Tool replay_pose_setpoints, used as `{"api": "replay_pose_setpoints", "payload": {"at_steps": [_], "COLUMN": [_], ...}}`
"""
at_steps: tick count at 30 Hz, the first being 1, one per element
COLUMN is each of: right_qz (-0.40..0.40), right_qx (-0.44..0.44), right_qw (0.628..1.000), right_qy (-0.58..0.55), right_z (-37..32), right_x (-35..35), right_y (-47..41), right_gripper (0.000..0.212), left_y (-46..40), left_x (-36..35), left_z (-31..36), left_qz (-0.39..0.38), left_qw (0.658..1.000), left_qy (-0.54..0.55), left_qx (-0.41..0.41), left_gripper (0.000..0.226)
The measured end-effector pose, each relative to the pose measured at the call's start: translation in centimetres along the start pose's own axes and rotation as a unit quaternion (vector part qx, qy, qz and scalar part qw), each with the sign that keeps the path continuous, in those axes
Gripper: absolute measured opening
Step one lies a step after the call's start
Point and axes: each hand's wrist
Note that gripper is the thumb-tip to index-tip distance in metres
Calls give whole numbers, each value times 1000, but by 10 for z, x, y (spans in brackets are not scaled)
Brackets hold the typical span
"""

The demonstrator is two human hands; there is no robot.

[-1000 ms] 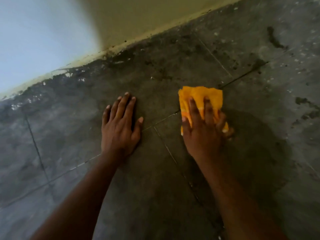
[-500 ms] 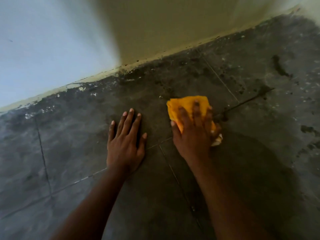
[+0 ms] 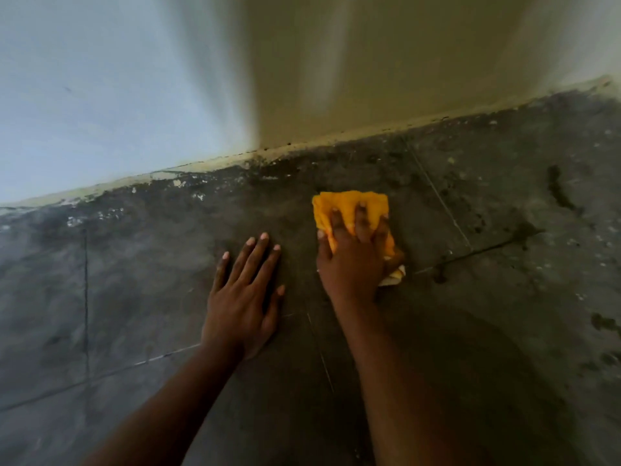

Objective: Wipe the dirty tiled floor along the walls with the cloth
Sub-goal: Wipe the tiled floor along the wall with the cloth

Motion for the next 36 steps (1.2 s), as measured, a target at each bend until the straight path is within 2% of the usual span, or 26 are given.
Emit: {"api": "replay_pose_setpoints", "payload": {"at_steps": [3,5,8,10,12,13,15,18,19,21,23,25,26,28,30,32,34,36], "right_qz": [30,19,18,16,-9,-19,-28,-32,-40,-43,-33,-33,-31,-46,-76,-95,-93,-51], "right_qx": [116,163,104,27,-5,13,104,232,229,143,9,-44,-27,66,186,241,217,92], "right_qw": [991,984,992,999,1000,1000,994,971,971,986,998,998,999,997,978,962,965,990], "right_qy": [55,68,65,36,9,12,30,58,60,68,54,11,-3,7,58,90,113,99], "right_z": [8,31,43,16,-23,-36,-44,10,33,56,36,-5,-25,-44,-21,32,80,97], "right_x": [0,8,11,4,-3,-6,-9,4,12,23,20,11,6,0,5,16,32,43], "right_y": [21,34,4,-32,-66,-75,-73,-49,-52,-80,-121,-154,-159,-146,-119,-105,-125,-161], "right_gripper": [51,51,52,53,54,55,55,55,55,55,56,59,61,61,58,59,64,58], "left_y": [-1,-3,-5,-2,-2,-2,-2,-3,-3,-4,-2,-2,-2,-3,-3,-4,-5,-7], "left_x": [0,3,5,5,3,3,4,8,9,9,8,5,5,5,8,10,11,13], "left_z": [3,3,2,2,2,1,-1,1,2,3,2,1,0,-1,2,2,3,5], "left_qz": [4,-2,-12,-16,-19,-22,-27,-36,-38,-36,-34,-34,-36,-41,-43,-45,-42,-41], "left_qw": [1000,1000,1000,1000,1000,1000,1000,999,999,999,999,999,999,999,999,999,999,999], "left_qy": [5,6,-1,-7,1,5,7,11,13,16,14,11,9,3,3,5,-2,-10], "left_qx": [-3,1,4,1,1,1,6,8,8,9,9,3,2,3,4,3,2,-1], "left_gripper": [66,66,66,66,66,66,66,67,67,67,67,67,67,67,67,67,67,67]}}
Point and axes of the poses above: each hand's wrist, its own y-axis away from the middle knuckle, its own x-axis out of the back of the hand, z = x × y, and after that the axes turned 2 degrees about y, right-handed
